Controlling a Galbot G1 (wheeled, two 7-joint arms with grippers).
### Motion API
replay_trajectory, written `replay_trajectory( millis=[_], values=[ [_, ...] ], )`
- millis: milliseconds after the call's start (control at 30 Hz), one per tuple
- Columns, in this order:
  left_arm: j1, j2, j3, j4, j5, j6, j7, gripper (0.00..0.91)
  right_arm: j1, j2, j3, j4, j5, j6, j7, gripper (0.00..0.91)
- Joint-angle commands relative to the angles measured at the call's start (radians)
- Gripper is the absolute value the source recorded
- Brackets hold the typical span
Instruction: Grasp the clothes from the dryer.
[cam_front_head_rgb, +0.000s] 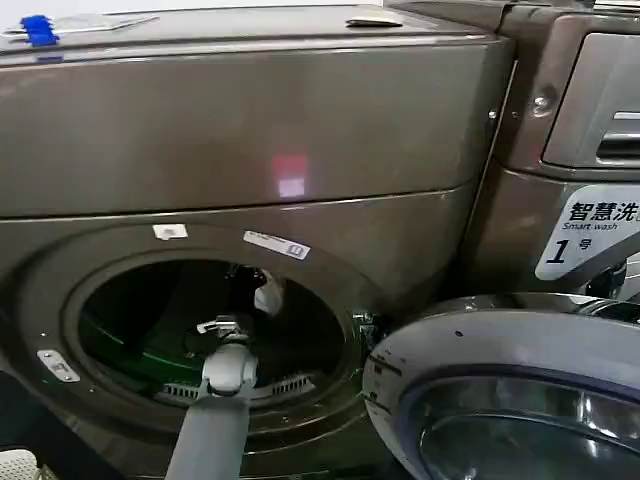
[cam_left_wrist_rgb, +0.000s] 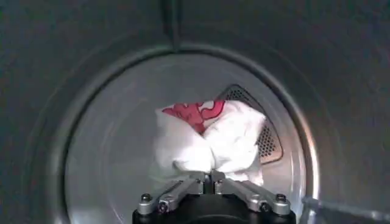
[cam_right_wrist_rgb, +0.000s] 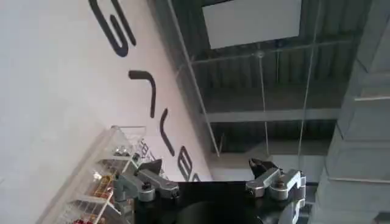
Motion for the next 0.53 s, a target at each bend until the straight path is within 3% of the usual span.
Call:
replay_trajectory(
  millis=[33,533],
  values=[
    [0.020,-0.004,-0.014,-0.014,0.012,-0.007,-0.021,0.000,-0.001,-0.002,0.003,-0.001,-0.001,-0.002,-0.011,0.907],
    [0.011,-0.002,-0.020,-0.003,0.022,0.002,-0.020,0.000,0.001,0.001,0.006,-0.003,-0.010,0.000,-0.021,0.907]
  ],
)
